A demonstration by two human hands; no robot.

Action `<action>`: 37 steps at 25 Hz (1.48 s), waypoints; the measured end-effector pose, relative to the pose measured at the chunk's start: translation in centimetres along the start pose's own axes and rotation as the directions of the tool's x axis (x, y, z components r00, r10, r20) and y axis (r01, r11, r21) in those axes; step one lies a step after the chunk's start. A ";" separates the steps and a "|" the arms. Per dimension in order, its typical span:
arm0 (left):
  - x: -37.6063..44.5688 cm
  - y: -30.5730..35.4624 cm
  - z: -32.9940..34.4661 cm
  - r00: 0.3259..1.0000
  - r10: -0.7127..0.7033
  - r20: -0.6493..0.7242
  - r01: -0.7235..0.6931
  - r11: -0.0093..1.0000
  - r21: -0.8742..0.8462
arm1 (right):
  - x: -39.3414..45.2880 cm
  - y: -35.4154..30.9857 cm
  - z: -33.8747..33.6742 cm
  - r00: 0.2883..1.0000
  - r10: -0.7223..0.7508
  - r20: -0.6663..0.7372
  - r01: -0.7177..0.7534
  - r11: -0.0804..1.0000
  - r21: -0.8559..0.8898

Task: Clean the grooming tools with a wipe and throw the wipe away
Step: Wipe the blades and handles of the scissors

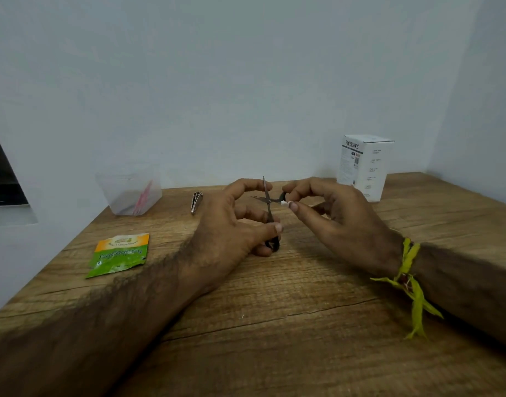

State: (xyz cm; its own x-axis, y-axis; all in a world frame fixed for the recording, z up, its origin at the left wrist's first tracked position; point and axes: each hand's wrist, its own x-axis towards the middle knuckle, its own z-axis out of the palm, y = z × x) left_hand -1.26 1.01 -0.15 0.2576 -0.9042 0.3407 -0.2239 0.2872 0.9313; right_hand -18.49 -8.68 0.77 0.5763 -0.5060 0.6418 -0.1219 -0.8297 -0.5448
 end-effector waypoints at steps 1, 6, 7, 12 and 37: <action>0.0 -0.1 0.0 1.000 0.007 -0.019 -0.007 1.000 0.001 | 0.0 0.0 0.0 1.000 0.006 -0.007 -0.006 1.000 0.015; 0.4 -0.6 -0.2 0.987 0.000 -0.158 0.001 1.000 0.001 | 0.2 0.0 -0.2 0.997 0.072 -0.015 -0.070 0.993 0.099; 0.4 -0.7 -0.2 0.986 -0.011 -0.168 0.007 1.000 -0.020 | 0.2 0.0 -0.2 0.997 0.081 -0.002 -0.081 0.991 0.110; 0.5 -0.8 -0.2 0.969 -0.009 -0.245 0.009 1.000 -0.001 | 0.1 -0.4 0.2 0.992 0.120 0.047 -0.125 0.983 0.132; 0.1 -0.3 -0.2 0.962 0.040 -0.271 -0.025 0.998 0.057 | 0.2 -1.4 1.8 0.928 0.346 0.140 -0.348 0.670 0.656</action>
State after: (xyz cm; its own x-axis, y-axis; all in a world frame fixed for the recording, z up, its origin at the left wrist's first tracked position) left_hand -0.97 0.90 -0.36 0.4937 -0.7724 0.3997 -0.2832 0.2917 0.9136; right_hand -16.76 -7.16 0.66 0.6055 -0.7234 0.3316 0.2478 -0.2246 -0.9424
